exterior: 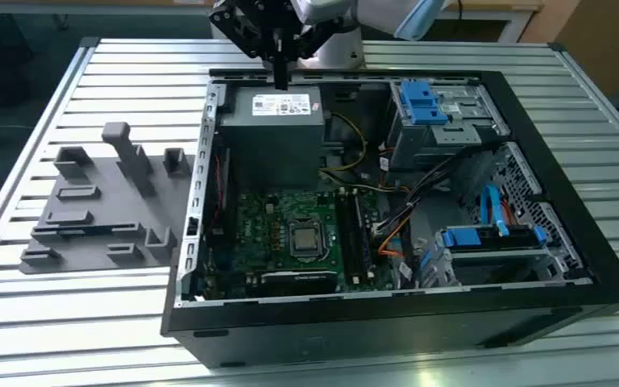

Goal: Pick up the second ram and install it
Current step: 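Reach for the second ram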

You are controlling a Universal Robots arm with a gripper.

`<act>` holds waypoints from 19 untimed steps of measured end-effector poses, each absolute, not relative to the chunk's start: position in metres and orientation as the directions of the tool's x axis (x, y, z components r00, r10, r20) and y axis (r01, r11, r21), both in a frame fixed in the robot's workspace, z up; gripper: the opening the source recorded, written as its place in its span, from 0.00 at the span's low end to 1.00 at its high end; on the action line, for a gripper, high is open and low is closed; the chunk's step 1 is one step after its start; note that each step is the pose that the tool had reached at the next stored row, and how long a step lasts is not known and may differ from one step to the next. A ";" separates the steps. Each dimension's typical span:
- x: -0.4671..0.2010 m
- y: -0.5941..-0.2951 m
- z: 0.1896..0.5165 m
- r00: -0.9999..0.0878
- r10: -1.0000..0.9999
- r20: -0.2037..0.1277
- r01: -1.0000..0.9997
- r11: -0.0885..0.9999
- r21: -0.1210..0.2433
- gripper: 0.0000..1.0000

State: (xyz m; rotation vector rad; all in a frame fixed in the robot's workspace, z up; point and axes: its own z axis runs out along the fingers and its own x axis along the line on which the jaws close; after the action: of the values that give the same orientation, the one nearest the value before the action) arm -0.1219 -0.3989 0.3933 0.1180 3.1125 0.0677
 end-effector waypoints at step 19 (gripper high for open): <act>-0.129 -0.399 0.393 -0.997 0.076 -0.024 0.075 0.996 0.044 0.11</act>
State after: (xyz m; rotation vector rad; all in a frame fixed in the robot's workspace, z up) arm -0.1293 -0.3989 0.3932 0.1180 3.1125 0.0676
